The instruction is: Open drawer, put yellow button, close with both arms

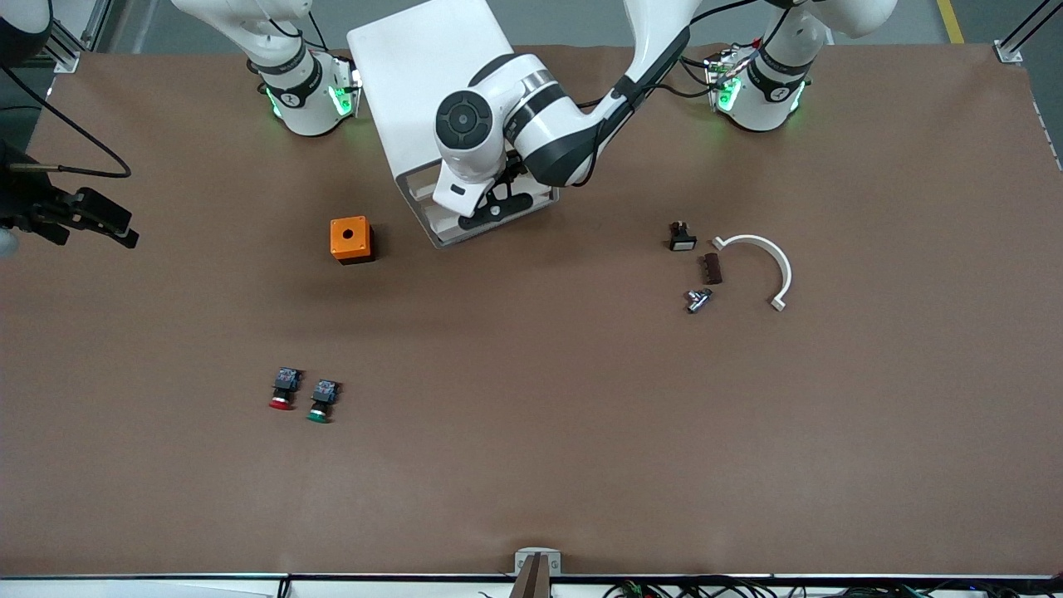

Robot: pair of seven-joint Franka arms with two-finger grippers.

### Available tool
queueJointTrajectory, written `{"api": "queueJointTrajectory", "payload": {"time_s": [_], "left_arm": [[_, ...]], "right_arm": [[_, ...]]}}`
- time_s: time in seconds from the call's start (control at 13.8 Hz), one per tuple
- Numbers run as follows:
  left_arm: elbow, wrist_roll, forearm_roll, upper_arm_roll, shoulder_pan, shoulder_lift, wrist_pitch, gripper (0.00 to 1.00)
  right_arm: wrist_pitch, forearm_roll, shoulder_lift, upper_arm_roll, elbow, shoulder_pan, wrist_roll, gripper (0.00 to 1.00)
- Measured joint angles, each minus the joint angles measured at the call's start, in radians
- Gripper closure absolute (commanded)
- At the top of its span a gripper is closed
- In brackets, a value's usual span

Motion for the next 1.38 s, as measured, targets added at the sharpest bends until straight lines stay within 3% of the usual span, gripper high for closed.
{"api": "queueJointTrajectory", "payload": {"time_s": [0.8,1.01,1.38], "left_arm": [[-0.014,-0.012,0.003,-0.009,0.023,0.0,-0.06,0.0],[-0.005,-0.012,0.04,0.003,0.15,-0.022,-0.06,0.0],[0.001,0.006,0.247,0.0,0.37,-0.098,-0.075,0.0]], "right_arm": [[-0.007,0.0,0.0,-0.005,-0.003,-0.001,0.0,0.0],[-0.003,0.0,0.0,-0.005,-0.003,-0.001,0.0,0.0],[0.002,0.0,0.0,-0.003,-0.003,-0.001,0.0,0.0]]}}
